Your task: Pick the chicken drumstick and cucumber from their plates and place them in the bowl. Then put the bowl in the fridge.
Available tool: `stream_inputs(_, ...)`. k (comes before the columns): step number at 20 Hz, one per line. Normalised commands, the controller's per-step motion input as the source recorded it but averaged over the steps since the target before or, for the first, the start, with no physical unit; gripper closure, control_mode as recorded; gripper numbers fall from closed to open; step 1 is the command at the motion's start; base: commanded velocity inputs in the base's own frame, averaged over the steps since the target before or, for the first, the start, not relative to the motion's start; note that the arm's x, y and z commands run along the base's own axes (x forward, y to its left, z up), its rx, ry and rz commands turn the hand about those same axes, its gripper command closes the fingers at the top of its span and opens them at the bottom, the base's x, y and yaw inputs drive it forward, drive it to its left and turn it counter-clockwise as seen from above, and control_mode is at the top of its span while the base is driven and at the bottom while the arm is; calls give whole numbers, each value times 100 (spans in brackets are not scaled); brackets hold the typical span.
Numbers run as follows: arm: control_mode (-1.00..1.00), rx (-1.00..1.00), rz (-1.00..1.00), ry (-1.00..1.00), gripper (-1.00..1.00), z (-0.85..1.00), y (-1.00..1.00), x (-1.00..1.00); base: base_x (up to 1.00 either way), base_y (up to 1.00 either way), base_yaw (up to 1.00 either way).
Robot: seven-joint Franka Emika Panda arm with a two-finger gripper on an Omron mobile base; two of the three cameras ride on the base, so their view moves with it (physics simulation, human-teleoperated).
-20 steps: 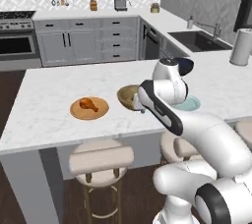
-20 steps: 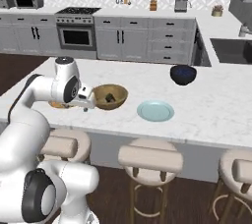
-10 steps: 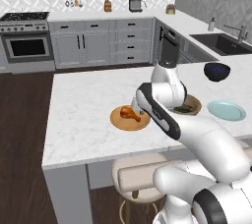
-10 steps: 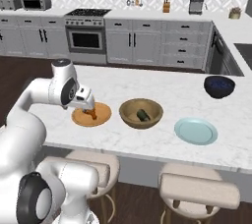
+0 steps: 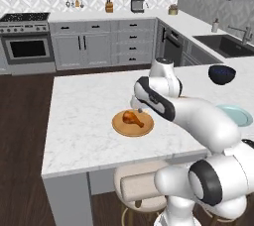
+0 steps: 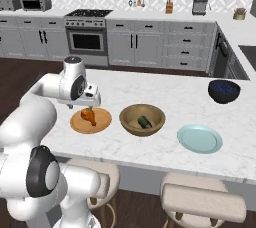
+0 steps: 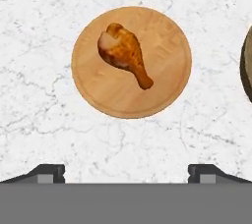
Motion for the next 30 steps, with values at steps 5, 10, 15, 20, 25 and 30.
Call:
stream_inputs(5,-100,-2,30,2,-100,-58,20,57,0,0,0)
stream_inputs(10,-100,-4,11,9,-100,-38,17,65,0,0,0)
stream_inputs(15,-100,0,3,5,-100,-18,0,64,0,0,0)
stream_inputs(20,-100,-6,4,0,-100,-24,6,47,0,0,0)
stream_inputs(25,-100,-5,5,0,-100,-38,24,22,0,0,0)
stream_inputs(30,-100,0,5,0,-100,-26,2,-6,0,0,0)
